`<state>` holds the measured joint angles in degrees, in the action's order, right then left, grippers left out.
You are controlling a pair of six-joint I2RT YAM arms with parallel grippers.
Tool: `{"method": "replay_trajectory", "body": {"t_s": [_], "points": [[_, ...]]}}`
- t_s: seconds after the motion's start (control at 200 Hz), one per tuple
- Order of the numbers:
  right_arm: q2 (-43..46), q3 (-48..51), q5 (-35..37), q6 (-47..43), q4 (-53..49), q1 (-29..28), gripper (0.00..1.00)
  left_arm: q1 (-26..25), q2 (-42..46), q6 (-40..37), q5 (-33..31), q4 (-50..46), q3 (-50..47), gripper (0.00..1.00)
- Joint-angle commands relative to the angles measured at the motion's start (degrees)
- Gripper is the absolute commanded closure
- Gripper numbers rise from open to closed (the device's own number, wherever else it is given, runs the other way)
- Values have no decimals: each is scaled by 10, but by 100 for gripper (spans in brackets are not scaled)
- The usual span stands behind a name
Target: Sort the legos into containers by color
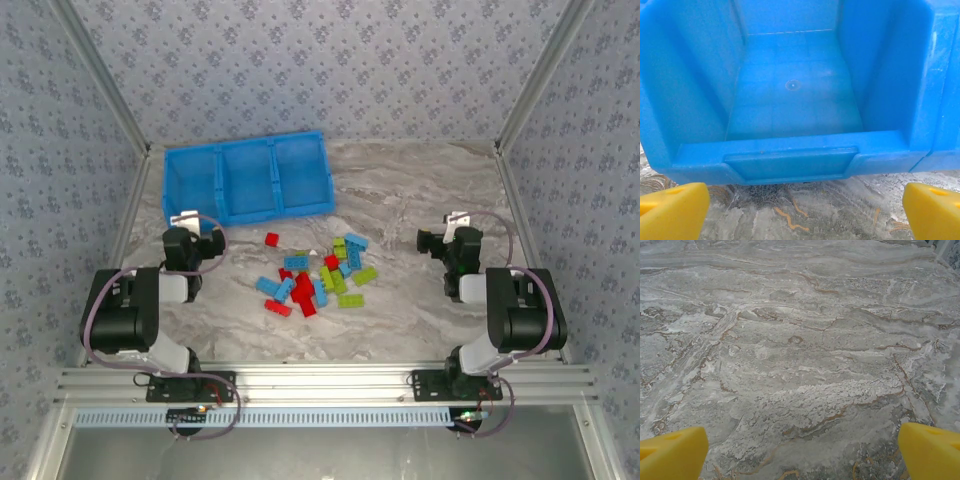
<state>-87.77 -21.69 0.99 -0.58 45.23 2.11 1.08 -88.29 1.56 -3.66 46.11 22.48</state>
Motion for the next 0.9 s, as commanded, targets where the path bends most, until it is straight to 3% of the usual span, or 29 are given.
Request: {"method": "replay_trajectory", "body": {"t_s": [0.0,0.635,0.695,0.77,0.894], "points": [[6,-13,-5,-8,-1,1,0,-1,5,3,6,5,12,1],[14,-11,-6,-4,1,4,0,-1,5,2,6,5,11,1],[49,-30,10,-3,-62,-1,0,-1,5,3,6,5,11,1],[112,-86,29,24,-213,-3,0,-1,5,2,6,5,11,1],[201,-173,39,170,-479,-6,0,-7,26,-2,-5,-6,10,1]]}}
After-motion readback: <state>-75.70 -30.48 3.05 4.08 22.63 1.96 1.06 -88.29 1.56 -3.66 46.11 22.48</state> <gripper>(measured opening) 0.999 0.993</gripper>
